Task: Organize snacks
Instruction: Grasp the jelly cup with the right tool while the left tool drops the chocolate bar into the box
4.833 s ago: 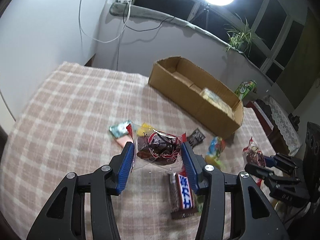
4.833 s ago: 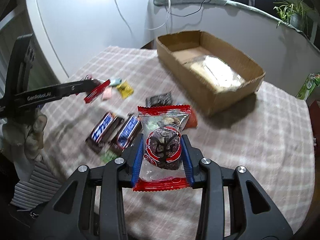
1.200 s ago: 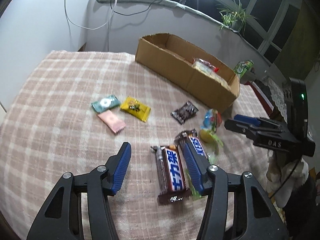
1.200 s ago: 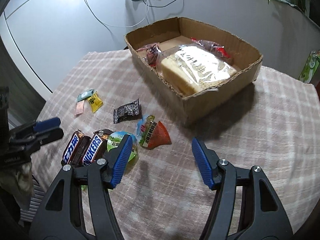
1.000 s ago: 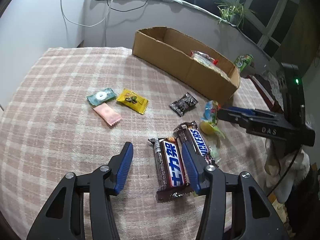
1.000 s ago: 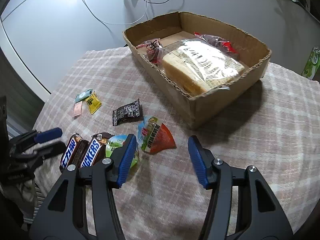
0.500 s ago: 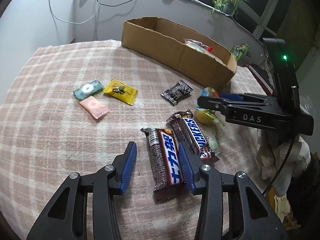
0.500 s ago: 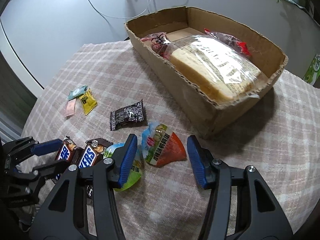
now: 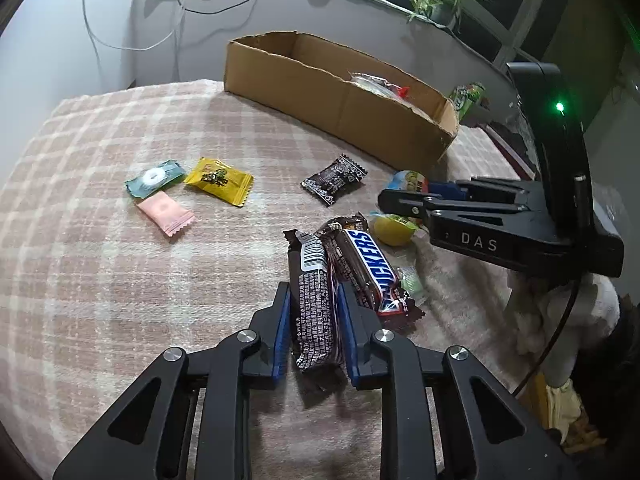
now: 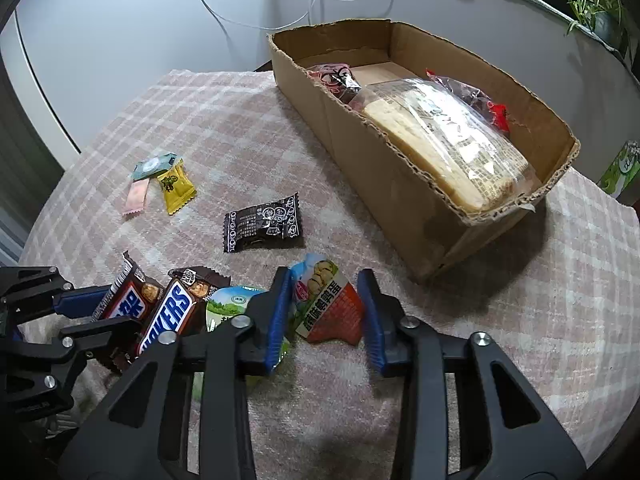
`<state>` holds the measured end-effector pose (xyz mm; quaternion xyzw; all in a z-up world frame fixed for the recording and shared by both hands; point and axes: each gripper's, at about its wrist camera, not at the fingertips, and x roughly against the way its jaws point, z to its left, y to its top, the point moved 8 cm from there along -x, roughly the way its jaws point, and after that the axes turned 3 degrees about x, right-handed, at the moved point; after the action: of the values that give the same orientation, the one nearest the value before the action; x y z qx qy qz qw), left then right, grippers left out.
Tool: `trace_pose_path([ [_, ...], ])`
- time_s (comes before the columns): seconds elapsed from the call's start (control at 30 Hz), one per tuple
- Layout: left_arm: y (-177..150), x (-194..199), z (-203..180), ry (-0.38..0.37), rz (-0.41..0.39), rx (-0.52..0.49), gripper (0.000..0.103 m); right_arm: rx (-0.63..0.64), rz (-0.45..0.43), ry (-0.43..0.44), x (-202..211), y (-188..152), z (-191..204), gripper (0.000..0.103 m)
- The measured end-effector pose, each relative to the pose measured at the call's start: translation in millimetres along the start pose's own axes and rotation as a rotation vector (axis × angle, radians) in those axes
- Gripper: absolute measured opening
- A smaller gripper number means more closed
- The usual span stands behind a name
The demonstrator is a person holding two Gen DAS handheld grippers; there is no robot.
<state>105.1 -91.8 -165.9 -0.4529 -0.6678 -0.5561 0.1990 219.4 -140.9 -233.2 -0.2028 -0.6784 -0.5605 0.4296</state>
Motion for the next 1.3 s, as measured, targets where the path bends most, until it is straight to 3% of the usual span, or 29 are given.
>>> trace_pose_path([
  [0.17,1.3,2.5,3.4,-0.006,-0.006,0.018,0.021,-0.017,-0.01,0.02,4.5,-1.7,-2.5,0.024],
  [0.67,18.7,20.3,13.9,0.006,-0.056,0.042,0.02,-0.053,-0.076,0.045,32.8,3.2,-8.8,0.023],
  [0.93,60.6,31.2,14.2,0.007,-0.122,0.017,0.02,-0.039,-0.152,0.024,66.4,27.7,-18.7,0.023],
  [1.3,132.6,21.2,9.4,-0.003,-0.183,-0.025,0.02,-0.074,-0.202,-0.027,77.3,65.8,-65.8,0.023],
])
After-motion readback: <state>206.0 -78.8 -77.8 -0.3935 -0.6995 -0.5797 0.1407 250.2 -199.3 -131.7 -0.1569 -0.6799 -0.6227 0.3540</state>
